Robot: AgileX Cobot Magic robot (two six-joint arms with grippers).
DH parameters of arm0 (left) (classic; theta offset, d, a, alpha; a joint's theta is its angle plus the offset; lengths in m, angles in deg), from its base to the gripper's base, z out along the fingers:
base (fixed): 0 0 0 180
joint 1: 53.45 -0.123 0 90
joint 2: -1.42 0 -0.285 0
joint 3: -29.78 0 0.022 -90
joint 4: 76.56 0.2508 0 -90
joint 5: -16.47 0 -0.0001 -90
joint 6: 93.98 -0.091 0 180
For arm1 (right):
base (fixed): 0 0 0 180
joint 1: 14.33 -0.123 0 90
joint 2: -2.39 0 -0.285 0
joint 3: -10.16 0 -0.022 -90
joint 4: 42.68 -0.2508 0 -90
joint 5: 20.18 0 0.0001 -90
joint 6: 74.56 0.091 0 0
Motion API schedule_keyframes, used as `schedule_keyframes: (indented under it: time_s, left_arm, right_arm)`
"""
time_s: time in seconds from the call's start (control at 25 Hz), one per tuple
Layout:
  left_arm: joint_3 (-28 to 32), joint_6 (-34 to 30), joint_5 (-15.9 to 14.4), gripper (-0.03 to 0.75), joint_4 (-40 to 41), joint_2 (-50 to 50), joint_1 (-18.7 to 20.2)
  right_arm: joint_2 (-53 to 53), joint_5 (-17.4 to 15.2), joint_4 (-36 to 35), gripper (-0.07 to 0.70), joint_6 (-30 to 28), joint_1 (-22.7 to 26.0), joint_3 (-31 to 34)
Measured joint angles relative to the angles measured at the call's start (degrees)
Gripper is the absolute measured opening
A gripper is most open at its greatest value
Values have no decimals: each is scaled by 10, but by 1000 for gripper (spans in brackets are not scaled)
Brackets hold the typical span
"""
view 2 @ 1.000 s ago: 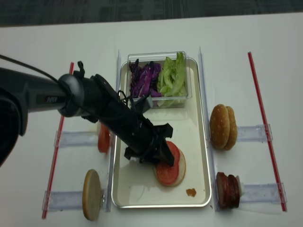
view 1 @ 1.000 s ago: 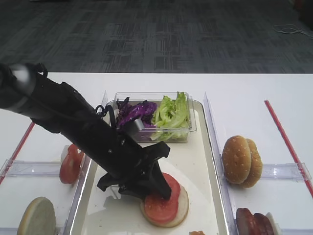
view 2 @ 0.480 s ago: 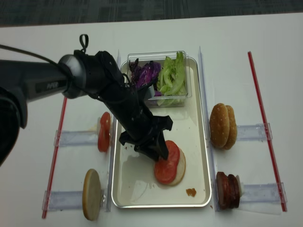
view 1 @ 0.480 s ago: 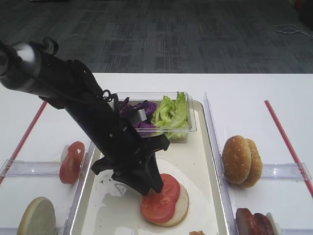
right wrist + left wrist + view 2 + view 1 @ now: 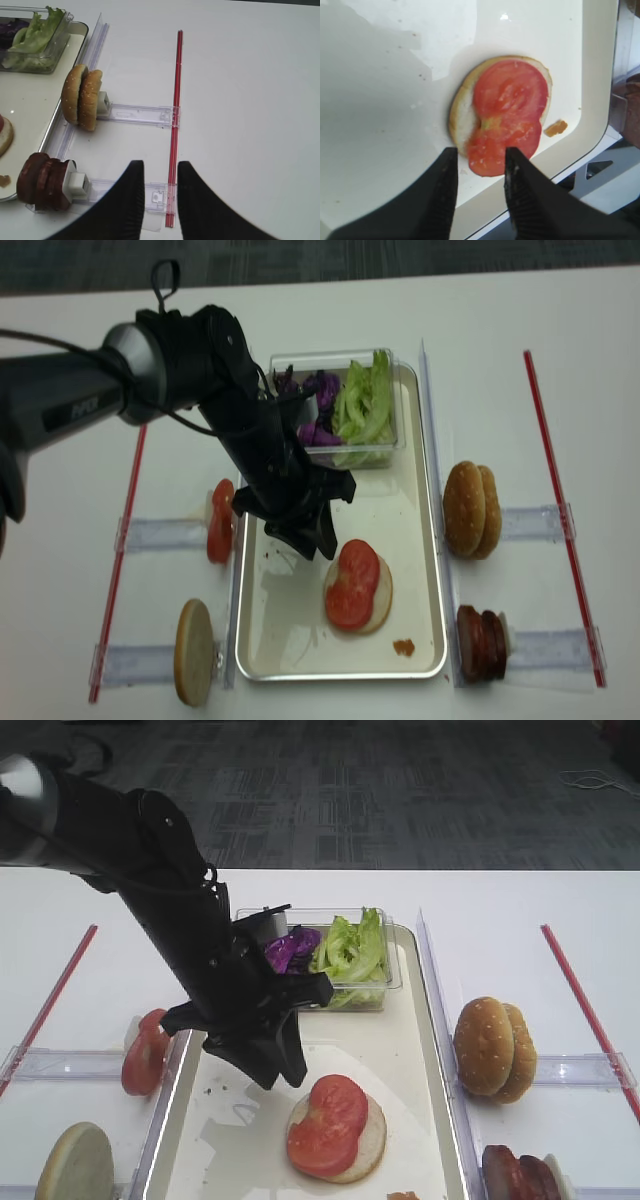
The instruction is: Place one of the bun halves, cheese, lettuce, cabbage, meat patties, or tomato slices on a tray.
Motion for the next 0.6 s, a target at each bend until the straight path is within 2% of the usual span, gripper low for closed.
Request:
schedule_keyframes:
  time_s: [0.16, 0.36, 0.6]
  left_arm:
    - [-20, 55, -18, 225, 69, -17, 0]
    - [-52, 132, -61, 225, 164, -32, 0]
    - [-72, 198, -73, 241, 264, -36, 0]
  right_arm:
    - [0, 0, 0, 201, 0, 0, 0]
    - [0, 0, 0, 201, 0, 0, 0]
    - [0, 0, 0, 201, 0, 0, 0]
